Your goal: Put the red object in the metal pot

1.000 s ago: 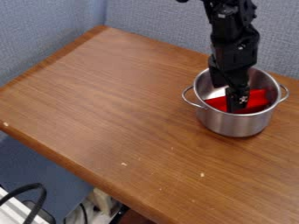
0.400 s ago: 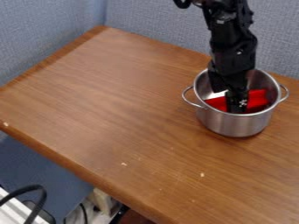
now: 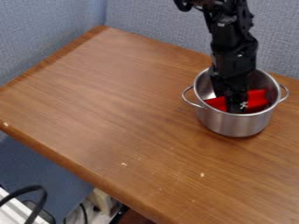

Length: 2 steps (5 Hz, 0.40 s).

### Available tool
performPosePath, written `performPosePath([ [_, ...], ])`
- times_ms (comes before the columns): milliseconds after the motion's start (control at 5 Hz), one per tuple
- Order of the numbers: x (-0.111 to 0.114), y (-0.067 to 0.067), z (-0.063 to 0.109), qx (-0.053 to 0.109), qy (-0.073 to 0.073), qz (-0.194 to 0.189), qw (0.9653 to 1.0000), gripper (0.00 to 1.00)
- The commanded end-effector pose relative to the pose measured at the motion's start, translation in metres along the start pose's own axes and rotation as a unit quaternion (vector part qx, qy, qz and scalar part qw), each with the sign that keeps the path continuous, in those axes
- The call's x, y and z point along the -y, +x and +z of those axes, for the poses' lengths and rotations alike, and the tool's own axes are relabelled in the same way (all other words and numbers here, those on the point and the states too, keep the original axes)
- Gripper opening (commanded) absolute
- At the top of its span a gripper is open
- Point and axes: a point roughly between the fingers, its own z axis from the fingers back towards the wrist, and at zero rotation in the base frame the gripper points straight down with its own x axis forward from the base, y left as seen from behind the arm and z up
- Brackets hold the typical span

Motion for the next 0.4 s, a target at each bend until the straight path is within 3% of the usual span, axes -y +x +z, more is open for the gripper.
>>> performPosePath([
  [0,-0.0102,0.0077,0.0166,0.024,0.014,0.013,0.9995,0.00],
  [200,-0.0108,0.0081,0.0201,0.026,0.013,0.017,0.9994,0.00],
])
